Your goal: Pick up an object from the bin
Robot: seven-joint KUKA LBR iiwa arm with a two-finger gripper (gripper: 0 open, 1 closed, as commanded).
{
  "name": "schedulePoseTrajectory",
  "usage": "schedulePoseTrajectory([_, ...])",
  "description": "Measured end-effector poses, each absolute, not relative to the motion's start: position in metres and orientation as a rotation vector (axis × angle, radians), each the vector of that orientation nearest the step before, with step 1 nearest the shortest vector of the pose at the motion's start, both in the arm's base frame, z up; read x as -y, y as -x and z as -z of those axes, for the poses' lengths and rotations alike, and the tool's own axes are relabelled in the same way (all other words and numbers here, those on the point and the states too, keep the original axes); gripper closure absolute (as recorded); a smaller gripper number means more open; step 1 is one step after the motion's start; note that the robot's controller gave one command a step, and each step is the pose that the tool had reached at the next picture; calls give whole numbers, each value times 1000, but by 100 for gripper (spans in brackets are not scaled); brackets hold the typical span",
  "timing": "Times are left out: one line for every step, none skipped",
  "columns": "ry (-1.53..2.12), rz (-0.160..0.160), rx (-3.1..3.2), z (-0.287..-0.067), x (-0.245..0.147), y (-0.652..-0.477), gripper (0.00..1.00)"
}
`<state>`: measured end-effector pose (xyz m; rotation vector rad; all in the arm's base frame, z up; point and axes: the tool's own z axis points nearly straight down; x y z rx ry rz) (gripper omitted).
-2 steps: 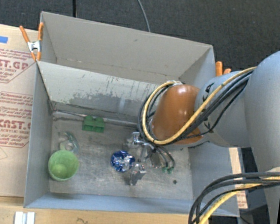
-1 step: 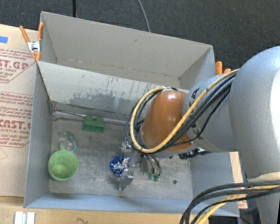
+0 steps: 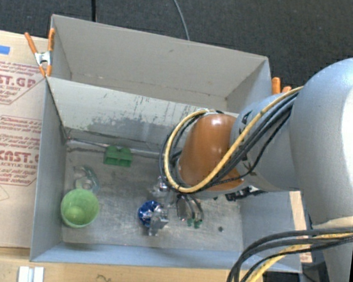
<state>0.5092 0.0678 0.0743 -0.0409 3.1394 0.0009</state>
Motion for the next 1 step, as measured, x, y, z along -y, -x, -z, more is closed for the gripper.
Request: schedulePoseTrajectory([20,-3,-3132,-219,-70,-515,100])
